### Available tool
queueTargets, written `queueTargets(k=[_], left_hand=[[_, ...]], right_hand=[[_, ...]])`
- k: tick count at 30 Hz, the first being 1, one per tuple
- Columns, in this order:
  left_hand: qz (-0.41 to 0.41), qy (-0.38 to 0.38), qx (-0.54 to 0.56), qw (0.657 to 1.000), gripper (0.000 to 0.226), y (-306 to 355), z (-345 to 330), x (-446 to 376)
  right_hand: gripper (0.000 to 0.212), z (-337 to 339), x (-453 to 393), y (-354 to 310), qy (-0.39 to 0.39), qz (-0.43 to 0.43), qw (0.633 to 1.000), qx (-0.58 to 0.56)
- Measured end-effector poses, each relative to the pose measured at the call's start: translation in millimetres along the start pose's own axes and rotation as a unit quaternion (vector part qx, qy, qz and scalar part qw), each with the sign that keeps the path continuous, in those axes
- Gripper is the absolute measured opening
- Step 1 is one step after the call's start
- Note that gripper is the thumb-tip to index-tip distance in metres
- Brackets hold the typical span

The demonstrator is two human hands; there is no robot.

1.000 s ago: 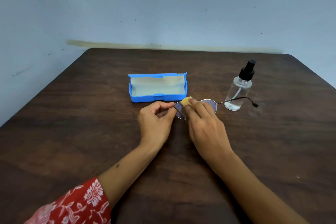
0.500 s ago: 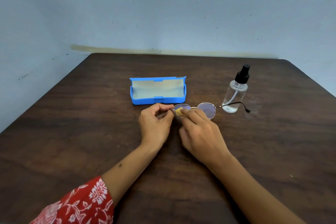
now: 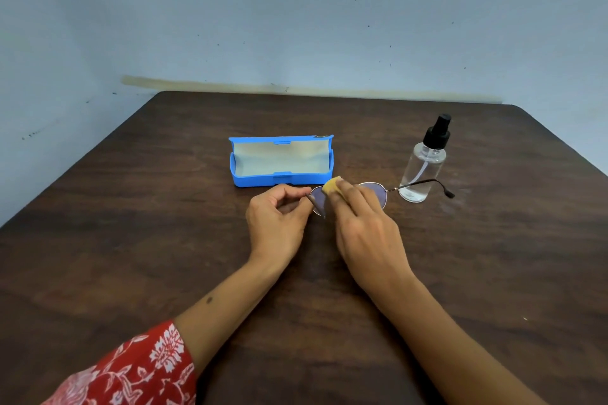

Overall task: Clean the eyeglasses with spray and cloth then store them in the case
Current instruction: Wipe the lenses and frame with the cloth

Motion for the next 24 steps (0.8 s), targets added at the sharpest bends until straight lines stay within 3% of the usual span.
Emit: queueTargets(k=[5,10,16,21,24], left_hand=[[0.01,0.008,0.009,1.0,0.013,-5,2,-2],[0.002,0.0,0.002,1.0,0.015,-1,1,0],[0.01,0.005,0.012,1.0,0.012,-4,2,1],[0.003,-0.006,0.002,1.0,0.012,-2,0,1],[0.009,0.0,0.006,1.0,0.013,-5,1,0]], right_hand=[[0.039,7,7,-14,0.013,0.054,0.997,-0.054],[0.038,1,1,-2,-0.001,0.001,1.0,-0.003],[0.038,8,8,-16,0.023,0.054,0.997,-0.04],[0.035,-1,0,-4,0.007,0.007,1.0,0.018],[0.035,-2,3,-9,0.006,0.023,1.0,-0.004]])
Point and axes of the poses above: each hand's wrist, its own x-axis away from the middle knuckle, its own z-axis out of the back of the hand, y = z × x, the point moved 9 cm from there along -x, towards the middle knuckle, and after that the axes turned 2 degrees about -y, right-handed, at the moved point
